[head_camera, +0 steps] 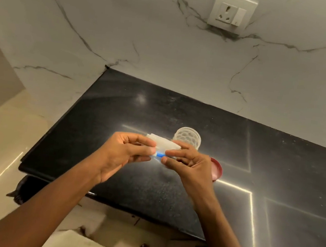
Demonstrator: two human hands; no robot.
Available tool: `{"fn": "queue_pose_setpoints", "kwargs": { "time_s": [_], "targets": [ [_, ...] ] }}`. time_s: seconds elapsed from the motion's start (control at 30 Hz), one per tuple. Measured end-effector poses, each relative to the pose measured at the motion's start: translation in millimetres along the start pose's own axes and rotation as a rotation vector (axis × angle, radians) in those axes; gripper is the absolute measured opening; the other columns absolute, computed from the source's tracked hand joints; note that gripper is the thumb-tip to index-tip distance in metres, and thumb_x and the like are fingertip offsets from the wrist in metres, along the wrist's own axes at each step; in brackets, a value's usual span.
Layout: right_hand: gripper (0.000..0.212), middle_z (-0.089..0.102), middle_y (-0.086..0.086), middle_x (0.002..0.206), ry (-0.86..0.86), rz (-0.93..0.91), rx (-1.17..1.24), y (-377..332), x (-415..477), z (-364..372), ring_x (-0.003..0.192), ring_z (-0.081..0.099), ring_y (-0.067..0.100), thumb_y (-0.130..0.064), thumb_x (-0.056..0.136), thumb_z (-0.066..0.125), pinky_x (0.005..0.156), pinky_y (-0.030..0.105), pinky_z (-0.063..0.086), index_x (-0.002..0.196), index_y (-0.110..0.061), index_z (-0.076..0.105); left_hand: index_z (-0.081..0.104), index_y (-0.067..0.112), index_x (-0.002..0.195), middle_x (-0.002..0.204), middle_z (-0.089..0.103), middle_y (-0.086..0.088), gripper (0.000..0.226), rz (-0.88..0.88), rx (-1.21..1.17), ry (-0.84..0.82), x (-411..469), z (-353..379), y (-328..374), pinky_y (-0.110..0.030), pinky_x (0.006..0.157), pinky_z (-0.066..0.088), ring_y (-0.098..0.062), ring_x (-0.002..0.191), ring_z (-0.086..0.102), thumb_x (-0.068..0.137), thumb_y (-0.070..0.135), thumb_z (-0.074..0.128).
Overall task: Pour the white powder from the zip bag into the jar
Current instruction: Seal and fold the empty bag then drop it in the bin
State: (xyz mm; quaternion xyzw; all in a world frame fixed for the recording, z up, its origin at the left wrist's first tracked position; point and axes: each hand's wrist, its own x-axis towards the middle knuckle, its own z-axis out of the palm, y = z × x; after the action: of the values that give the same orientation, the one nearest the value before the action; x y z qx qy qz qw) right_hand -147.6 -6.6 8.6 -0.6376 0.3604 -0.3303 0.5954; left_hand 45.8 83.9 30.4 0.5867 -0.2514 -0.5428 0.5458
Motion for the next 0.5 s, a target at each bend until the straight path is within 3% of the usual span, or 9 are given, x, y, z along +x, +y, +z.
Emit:
{"fn": "queue_pose_setpoints", "kwargs": {
  "time_s": [0.17, 0.33, 0.5],
  "targets": [
    [0.018, 0.071, -0.002, 0.122, -0.045, -0.009, -0.082, 3.4, 2.0, 54.8, 0.109, 0.071, 0.02, -0.008, 0.077, 0.087, 0.087, 0.041, 0.063, 0.095, -0.01, 0.083, 0.082, 0.027, 0.096, 0.097, 0.079, -0.007, 0.033, 0.148, 0.335, 0.039, -11.2, -55.8, -10.3, -0.042, 0.089, 0.064, -0.03, 0.096, 0.075, 0.067, 0.037, 0.092],
    [0.017, 0.073, 0.005, 0.117, -0.1, 0.07, 0.001, 0.4, 3.6, 133.7, 0.106, 0.073, 0.025, 0.002, 0.075, 0.086, 0.087, 0.043, 0.062, 0.092, -0.001, 0.082, 0.083, 0.022, 0.086, 0.087, 0.08, -0.003, 0.011, 0.174, 0.39, 0.083, -26.8, -135.4, -15.3, -0.043, 0.086, 0.064, -0.024, 0.086, 0.076, 0.078, 0.016, 0.088],
    [0.012, 0.076, 0.006, 0.111, -0.147, 0.123, 0.006, 1.1, 15.5, 225.8, 0.107, 0.071, 0.026, 0.003, 0.078, 0.083, 0.087, 0.041, 0.06, 0.089, -0.002, 0.082, 0.082, 0.008, 0.091, 0.087, 0.08, -0.01, 0.016, 0.098, 0.21, 0.162, -46.7, -227.2, -15.1, -0.025, 0.072, 0.065, -0.025, 0.087, 0.08, 0.081, -0.004, 0.082]
  ]
}}
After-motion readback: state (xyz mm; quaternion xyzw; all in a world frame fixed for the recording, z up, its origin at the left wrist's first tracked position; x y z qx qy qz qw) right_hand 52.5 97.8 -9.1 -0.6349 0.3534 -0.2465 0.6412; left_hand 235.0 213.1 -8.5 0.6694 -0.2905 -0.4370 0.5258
